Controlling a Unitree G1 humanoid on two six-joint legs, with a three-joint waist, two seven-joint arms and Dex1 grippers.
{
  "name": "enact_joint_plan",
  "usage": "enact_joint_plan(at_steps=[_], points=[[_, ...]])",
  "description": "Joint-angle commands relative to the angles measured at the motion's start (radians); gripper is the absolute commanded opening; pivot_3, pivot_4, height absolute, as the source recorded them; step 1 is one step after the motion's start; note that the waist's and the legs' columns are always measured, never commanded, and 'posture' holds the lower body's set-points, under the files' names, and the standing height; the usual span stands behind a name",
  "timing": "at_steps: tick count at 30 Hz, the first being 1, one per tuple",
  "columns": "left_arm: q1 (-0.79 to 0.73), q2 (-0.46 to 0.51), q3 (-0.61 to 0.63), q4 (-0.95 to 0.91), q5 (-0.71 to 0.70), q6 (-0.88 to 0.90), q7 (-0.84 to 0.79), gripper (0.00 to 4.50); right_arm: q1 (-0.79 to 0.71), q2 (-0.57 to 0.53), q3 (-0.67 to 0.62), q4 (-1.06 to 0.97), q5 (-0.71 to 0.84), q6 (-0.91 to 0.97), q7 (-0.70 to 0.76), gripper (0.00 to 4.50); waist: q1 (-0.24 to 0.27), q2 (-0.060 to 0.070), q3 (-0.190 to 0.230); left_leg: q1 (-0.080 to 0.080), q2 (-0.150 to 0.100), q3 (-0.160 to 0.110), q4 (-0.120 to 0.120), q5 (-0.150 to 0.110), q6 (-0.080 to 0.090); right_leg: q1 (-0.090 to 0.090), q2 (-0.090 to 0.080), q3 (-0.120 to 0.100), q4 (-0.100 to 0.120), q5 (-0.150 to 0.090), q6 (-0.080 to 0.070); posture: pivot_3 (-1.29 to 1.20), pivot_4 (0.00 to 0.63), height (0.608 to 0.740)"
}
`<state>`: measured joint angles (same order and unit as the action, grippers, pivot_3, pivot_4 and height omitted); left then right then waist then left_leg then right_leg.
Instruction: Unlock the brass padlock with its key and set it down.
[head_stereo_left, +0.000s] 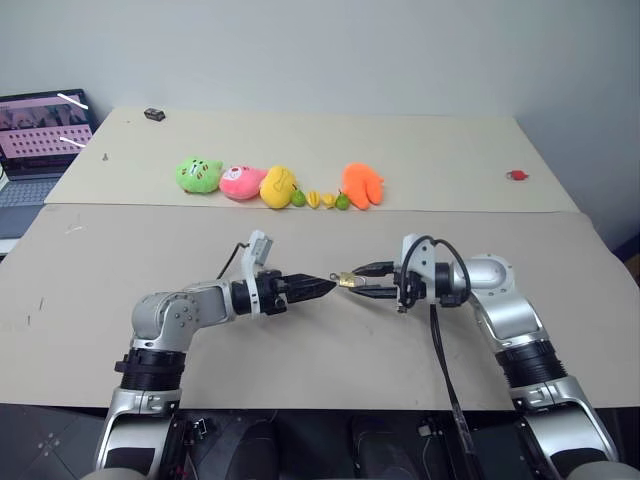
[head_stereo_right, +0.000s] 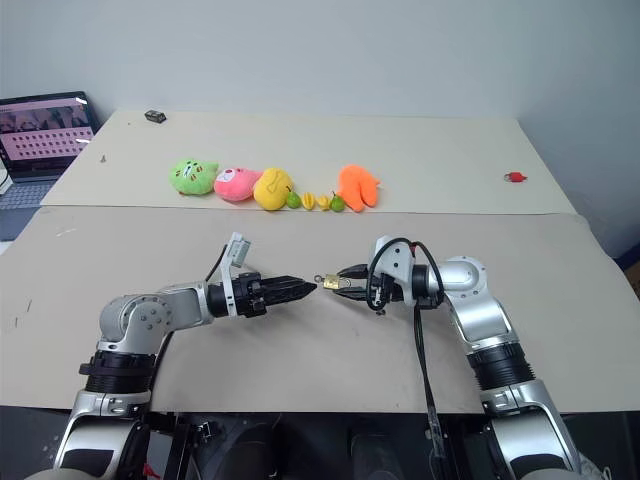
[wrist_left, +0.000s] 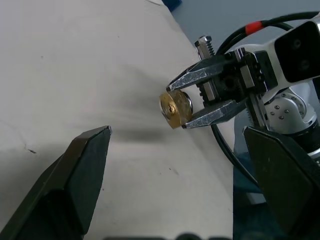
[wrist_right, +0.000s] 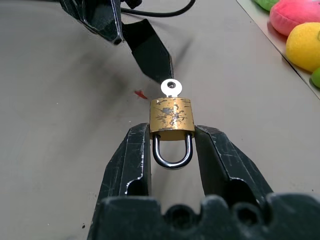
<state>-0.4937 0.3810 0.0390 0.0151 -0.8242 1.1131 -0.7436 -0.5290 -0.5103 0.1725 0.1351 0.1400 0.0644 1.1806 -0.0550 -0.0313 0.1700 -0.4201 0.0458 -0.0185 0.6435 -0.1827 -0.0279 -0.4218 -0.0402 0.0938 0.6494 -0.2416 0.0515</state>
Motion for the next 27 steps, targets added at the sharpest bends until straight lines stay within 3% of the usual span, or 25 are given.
enact_joint_plan(at_steps=[1, 2, 5, 8, 19, 27], points=[[-0.021, -0.001, -0.016, -0.027, 0.01, -0.021, -0.017, 4.5, 0.0, -0.015, -0.007, -0.056, 0.022, 0.015, -0.003, 0.93, 0.002, 0.0, 0.0, 0.0, 0.0, 0.0, 0.0, 0.0, 0.0, 0.0, 0.0, 0.0, 0.0, 0.0, 0.0, 0.0, 0.15, 0.717], [-0.028, -0.01, -0.008, -0.014, 0.012, -0.027, -0.007, 4.5, 0.0, -0.018, -0.007, -0.059, 0.025, 0.016, -0.001, 0.93, 0.003, 0.0, 0.0, 0.0, 0.0, 0.0, 0.0, 0.0, 0.0, 0.0, 0.0, 0.0, 0.0, 0.0, 0.0, 0.0, 0.15, 0.717], [-0.057, -0.042, 0.038, 0.029, -0.002, -0.032, 0.026, 3.85, -0.004, -0.023, -0.01, -0.049, 0.029, 0.011, 0.002, 0.93, 0.01, 0.0, 0.0, 0.0, 0.0, 0.0, 0.0, 0.0, 0.0, 0.0, 0.0, 0.0, 0.0, 0.0, 0.0, 0.0, 0.15, 0.717], [-0.065, -0.048, 0.041, 0.028, 0.004, -0.03, 0.033, 2.74, -0.007, -0.027, -0.008, -0.063, 0.034, 0.018, 0.002, 0.93, 0.011, 0.0, 0.0, 0.0, 0.0, 0.0, 0.0, 0.0, 0.0, 0.0, 0.0, 0.0, 0.0, 0.0, 0.0, 0.0, 0.15, 0.717], [-0.102, -0.123, 0.161, 0.111, -0.142, 0.153, 0.093, 2.74, -0.039, -0.033, -0.001, -0.135, 0.054, 0.054, 0.014, 0.93, 0.011, 0.0, 0.0, -0.001, 0.0, 0.0, 0.0, 0.0, 0.0, 0.0, 0.0, 0.0, 0.0, 0.0, 0.0, 0.0, 0.15, 0.717], [-0.065, -0.131, 0.216, 0.123, -0.166, 0.21, 0.142, 2.74, -0.041, -0.05, -0.003, -0.142, 0.059, 0.065, 0.02, 0.93, 0.01, 0.0, 0.0, -0.001, 0.0, -0.001, 0.0, 0.0, 0.0, 0.0, 0.0, 0.0, 0.0, 0.0, 0.0, 0.0, 0.15, 0.717]])
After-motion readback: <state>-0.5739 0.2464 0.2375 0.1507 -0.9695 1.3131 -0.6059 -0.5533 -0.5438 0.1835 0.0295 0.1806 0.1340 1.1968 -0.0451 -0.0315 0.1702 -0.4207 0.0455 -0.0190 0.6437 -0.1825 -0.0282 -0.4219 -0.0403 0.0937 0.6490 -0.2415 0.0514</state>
